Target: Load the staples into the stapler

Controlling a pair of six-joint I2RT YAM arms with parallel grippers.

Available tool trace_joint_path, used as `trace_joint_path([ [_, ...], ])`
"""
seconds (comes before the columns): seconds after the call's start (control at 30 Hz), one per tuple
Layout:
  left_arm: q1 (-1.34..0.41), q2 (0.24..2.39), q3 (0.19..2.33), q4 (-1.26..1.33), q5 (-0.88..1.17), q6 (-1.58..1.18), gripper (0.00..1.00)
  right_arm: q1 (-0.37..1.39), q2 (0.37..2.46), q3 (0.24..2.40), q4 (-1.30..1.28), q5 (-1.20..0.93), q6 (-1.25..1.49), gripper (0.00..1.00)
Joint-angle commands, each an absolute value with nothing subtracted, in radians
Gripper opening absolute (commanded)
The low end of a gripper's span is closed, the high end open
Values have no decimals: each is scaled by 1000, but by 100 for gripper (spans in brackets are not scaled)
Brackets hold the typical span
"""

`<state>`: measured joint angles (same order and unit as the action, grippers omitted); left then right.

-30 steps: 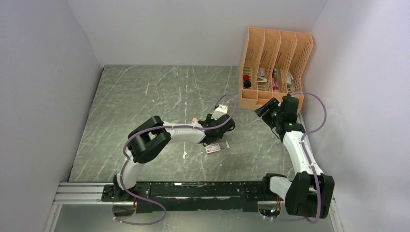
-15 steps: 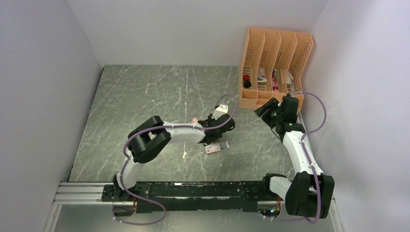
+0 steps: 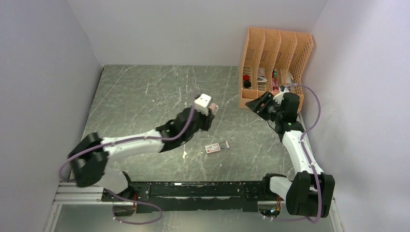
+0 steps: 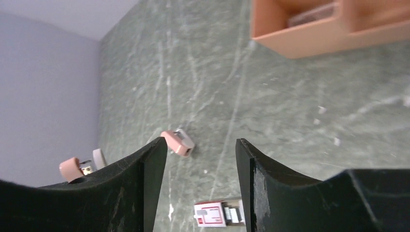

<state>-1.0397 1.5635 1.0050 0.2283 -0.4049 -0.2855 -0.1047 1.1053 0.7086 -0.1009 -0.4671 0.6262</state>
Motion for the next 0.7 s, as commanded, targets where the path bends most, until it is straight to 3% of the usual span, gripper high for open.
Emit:
trace_joint_path([
  [0.0,-999,1323,754,554,-217,-98,7,-28,1139,760,39,-618,655,59],
  [0.13,-980,1082,527,693,-175,43,7,139,1202,824,108,-608,692,59],
  [0.33,-937,825,419,575,-125,136,7,379,1323,924,230,-593,745,59],
  [0.67,-930,699,366,501,-145,177,7,549,1398,959,308,-634,782,57],
])
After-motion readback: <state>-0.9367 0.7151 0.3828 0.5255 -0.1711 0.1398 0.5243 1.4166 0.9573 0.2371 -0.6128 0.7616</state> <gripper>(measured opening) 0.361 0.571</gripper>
